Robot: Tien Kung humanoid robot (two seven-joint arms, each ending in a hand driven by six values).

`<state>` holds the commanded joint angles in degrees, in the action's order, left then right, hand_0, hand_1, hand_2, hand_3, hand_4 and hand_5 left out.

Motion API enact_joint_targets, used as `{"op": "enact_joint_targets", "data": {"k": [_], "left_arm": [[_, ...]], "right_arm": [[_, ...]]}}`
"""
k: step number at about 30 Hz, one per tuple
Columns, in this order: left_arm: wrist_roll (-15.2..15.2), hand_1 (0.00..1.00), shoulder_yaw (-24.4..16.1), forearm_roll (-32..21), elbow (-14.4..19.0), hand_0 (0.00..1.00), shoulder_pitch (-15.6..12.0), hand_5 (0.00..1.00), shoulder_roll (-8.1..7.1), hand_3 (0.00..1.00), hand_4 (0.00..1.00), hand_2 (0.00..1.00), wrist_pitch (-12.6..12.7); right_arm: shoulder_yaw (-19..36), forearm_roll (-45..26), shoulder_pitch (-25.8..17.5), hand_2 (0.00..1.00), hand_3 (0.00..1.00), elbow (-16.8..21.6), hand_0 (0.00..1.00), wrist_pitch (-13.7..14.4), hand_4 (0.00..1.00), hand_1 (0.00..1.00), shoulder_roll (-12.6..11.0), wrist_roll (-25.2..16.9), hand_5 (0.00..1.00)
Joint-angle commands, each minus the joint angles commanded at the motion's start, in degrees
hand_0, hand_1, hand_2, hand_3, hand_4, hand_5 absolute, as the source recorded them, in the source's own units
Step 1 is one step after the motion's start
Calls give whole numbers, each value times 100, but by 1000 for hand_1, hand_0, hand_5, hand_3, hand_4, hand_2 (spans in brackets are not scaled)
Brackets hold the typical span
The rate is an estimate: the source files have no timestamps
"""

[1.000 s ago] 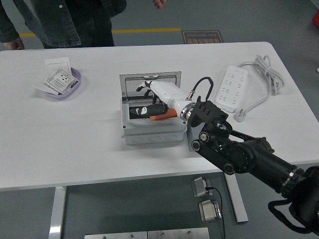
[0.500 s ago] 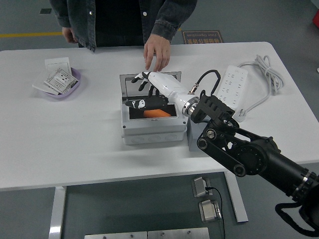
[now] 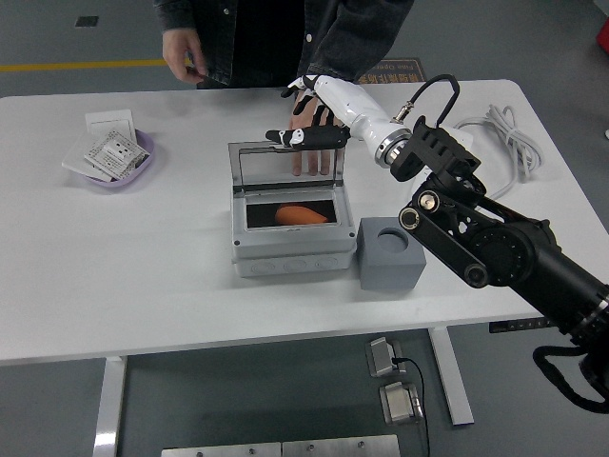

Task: Pick up the cylinder from the cube,place it in the box,flap close box

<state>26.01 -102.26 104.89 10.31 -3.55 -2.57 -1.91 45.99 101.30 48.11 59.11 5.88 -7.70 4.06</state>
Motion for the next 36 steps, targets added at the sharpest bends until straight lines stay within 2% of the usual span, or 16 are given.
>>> {"op": "enact_joint_targets", "data": {"k": [1, 2, 7, 8, 12, 15, 22, 36], "left_arm": [[1, 693, 3, 1, 0, 642, 2, 498, -3, 669, 769, 666, -2], [2, 693, 6, 0, 0, 642, 5, 498, -6, 668, 769, 665, -4], [4, 693, 21, -7, 0, 642, 16, 498, -18, 668, 769, 665, -11], [4, 692, 19, 0, 0, 642, 18, 498, -21, 668, 769, 665, -12], [-3, 692, 40, -5, 0, 642, 29, 498, -28, 668, 769, 665, -16], [-6, 692, 49, -7, 0, 641, 34, 498, -29, 667, 769, 665, -20], [-12, 692, 32, 18, 0, 641, 29, 500, -25, 668, 771, 664, -19], [-32, 692, 23, -9, 0, 641, 12, 500, 14, 669, 771, 664, -1]], "right_arm": [[-15, -31, 74, 571, 700, -127, 336, 16, 965, 392, 33, -37, 619], [-30, -53, 133, 566, 628, -256, 434, 32, 964, 426, 62, -69, 624], [-196, -228, 344, 566, 628, -872, 434, 115, 964, 426, 217, -212, 624], [-235, -267, 370, 563, 624, -1000, 526, 138, 961, 440, 259, -247, 627], [-356, -356, 403, 563, 624, -1408, 526, 209, 961, 440, 362, -350, 627], [-423, -384, 393, 561, 619, -1510, 552, 241, 960, 439, 384, -385, 626], [-549, -361, 283, 558, 614, -1348, 573, 270, 959, 440, 322, -377, 628], [-760, -119, -66, 552, 613, -322, 574, 250, 952, 436, -49, -214, 632]]}}
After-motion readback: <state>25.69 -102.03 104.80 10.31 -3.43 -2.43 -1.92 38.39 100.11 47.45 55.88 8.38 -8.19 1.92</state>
